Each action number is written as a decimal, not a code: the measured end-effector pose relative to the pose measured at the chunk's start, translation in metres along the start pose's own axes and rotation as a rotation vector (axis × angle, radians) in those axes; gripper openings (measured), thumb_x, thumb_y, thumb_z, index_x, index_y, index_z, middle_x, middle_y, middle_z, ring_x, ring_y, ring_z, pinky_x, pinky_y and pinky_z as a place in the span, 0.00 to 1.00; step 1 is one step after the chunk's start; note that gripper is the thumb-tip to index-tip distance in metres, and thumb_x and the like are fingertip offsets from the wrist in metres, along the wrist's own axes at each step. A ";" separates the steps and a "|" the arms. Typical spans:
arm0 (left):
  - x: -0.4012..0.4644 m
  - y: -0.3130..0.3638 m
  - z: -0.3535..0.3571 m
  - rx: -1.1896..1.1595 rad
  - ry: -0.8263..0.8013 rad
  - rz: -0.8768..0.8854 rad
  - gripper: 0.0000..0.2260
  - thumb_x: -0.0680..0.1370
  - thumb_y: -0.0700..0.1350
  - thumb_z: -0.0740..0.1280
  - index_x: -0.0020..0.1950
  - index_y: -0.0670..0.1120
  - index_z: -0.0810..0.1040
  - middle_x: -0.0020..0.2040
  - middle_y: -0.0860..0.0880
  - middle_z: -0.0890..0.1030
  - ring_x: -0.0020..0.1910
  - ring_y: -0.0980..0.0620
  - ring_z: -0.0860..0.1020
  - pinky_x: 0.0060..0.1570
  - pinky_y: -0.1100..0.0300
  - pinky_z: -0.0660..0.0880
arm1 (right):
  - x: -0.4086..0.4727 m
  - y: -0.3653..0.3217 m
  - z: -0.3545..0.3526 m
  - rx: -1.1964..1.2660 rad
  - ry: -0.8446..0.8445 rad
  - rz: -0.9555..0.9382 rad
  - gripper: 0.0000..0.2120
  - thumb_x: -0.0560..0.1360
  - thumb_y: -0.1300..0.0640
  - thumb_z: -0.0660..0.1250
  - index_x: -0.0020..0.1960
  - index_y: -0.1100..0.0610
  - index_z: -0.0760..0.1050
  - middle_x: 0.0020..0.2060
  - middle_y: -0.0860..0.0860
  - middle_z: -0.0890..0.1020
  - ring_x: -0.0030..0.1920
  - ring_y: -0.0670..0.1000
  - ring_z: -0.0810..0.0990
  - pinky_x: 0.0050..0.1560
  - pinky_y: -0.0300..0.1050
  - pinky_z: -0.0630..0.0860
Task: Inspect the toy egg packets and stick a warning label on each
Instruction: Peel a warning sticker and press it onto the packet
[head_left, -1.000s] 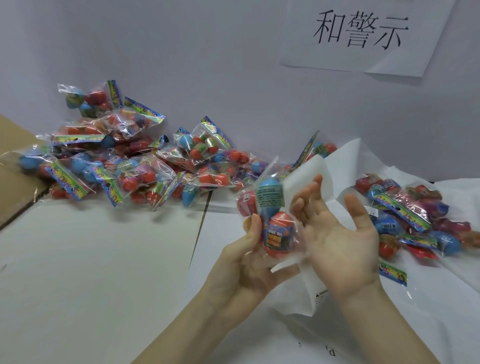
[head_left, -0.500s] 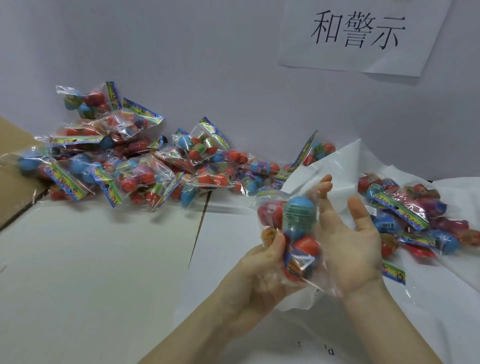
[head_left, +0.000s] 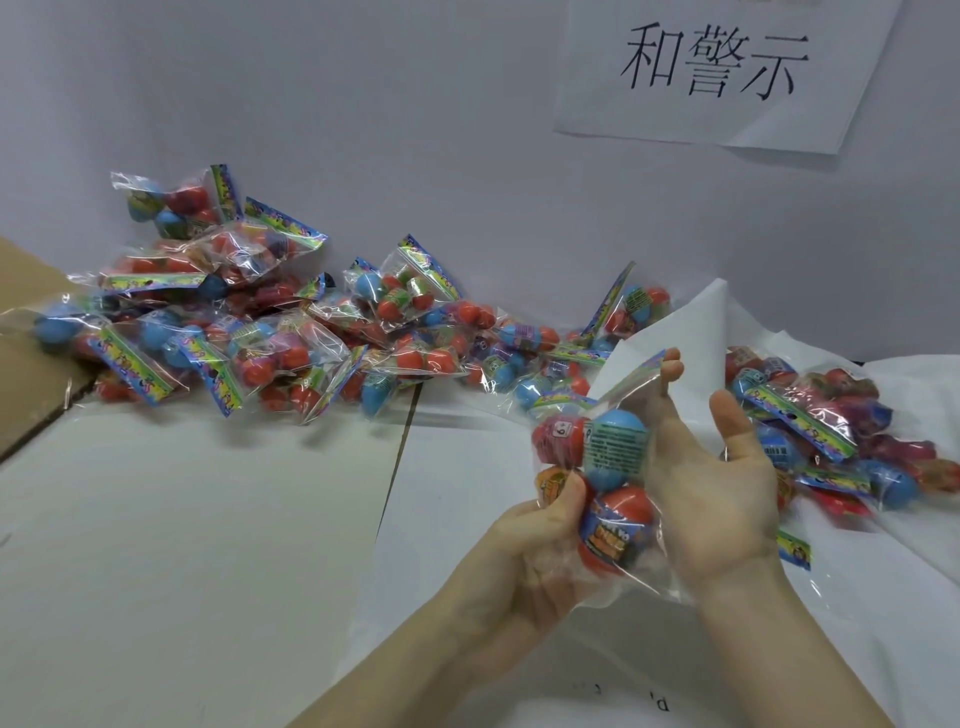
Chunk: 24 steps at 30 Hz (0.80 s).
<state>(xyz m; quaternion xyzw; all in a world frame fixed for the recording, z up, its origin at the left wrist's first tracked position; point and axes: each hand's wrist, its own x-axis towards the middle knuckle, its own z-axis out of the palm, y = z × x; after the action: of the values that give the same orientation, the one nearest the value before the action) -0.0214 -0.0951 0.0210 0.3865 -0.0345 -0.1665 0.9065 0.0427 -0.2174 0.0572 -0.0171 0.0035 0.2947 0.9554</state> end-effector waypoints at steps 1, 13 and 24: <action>0.001 0.002 0.001 -0.039 -0.015 0.006 0.11 0.70 0.49 0.66 0.44 0.45 0.86 0.43 0.48 0.85 0.41 0.54 0.83 0.43 0.62 0.79 | 0.000 -0.005 0.004 -0.008 0.029 -0.075 0.20 0.73 0.56 0.60 0.57 0.71 0.72 0.46 0.68 0.78 0.47 0.68 0.78 0.52 0.62 0.75; -0.002 0.051 -0.019 -0.498 0.235 0.279 0.21 0.65 0.46 0.70 0.56 0.39 0.78 0.46 0.41 0.83 0.39 0.48 0.84 0.36 0.59 0.81 | 0.004 -0.018 0.010 -1.960 -0.011 -0.799 0.11 0.66 0.58 0.75 0.43 0.44 0.79 0.46 0.47 0.79 0.48 0.39 0.74 0.46 0.30 0.68; -0.004 0.052 -0.021 -0.430 0.246 0.281 0.18 0.67 0.47 0.68 0.52 0.37 0.80 0.44 0.41 0.84 0.40 0.47 0.84 0.34 0.58 0.80 | 0.017 0.026 -0.026 -2.377 -0.352 -1.254 0.12 0.69 0.50 0.68 0.50 0.52 0.82 0.47 0.54 0.80 0.50 0.51 0.70 0.48 0.44 0.62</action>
<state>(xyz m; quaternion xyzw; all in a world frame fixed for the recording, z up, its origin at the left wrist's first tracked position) -0.0069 -0.0454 0.0435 0.1940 0.0585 0.0052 0.9792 0.0417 -0.1873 0.0297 -0.7863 -0.3808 -0.3634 0.3235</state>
